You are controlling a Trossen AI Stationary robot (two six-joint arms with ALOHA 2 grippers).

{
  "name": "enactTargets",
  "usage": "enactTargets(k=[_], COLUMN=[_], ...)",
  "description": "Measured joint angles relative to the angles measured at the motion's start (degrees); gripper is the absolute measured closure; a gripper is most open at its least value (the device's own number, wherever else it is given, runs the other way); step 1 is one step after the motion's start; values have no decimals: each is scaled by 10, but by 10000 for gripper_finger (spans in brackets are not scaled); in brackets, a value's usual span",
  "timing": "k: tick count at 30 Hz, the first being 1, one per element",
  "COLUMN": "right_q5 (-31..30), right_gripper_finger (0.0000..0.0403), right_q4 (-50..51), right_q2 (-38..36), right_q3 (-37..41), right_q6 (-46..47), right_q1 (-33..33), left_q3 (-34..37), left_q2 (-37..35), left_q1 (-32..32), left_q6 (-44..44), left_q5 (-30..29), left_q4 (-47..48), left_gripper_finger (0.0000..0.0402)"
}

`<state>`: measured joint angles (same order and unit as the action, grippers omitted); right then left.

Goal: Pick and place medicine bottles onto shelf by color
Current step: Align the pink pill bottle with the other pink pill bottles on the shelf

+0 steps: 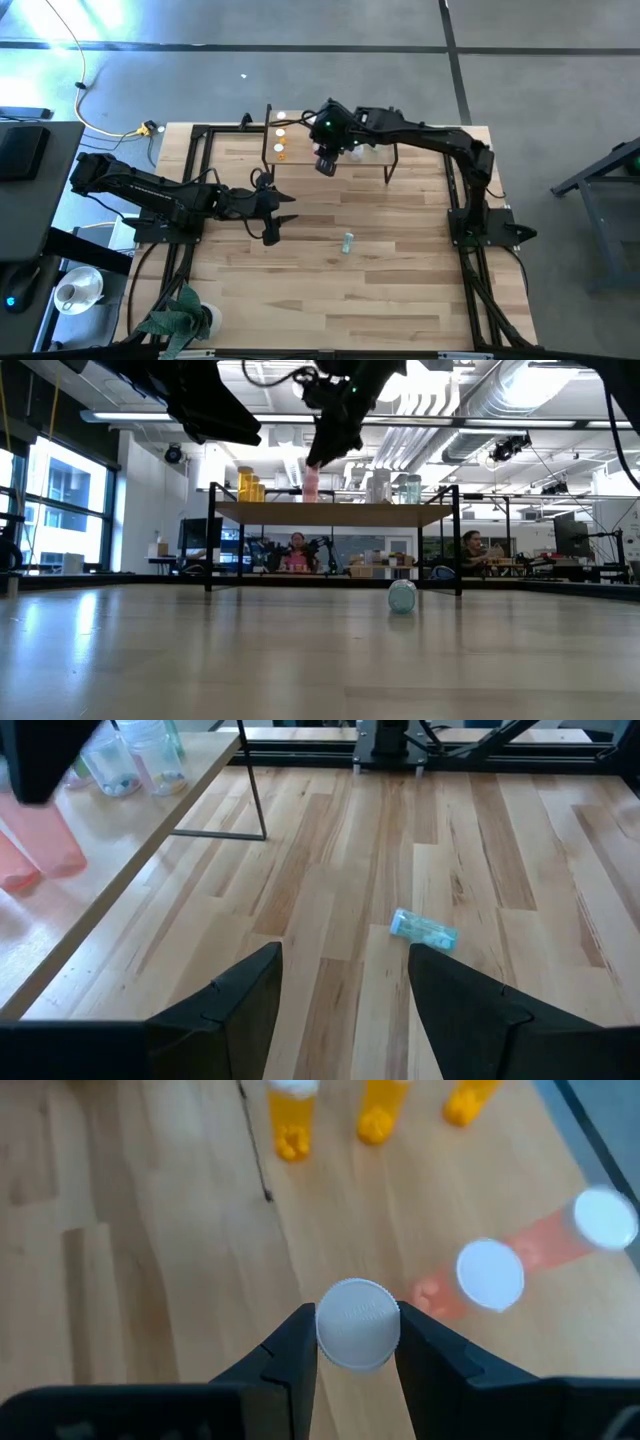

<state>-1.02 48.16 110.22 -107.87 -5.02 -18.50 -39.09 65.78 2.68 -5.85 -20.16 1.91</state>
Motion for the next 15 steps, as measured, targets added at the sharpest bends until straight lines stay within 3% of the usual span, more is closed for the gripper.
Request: enactTargets(k=[15], right_q5=[5], right_gripper_finger=[300], right_q4=[4], right_q2=[20], right_q3=[0], right_q6=[-4], right_q1=[-7], left_q3=[0], left_q2=[0], left_q1=[0], left_q6=[-1], left_q5=[0], left_q4=[0], left_gripper_finger=[195])
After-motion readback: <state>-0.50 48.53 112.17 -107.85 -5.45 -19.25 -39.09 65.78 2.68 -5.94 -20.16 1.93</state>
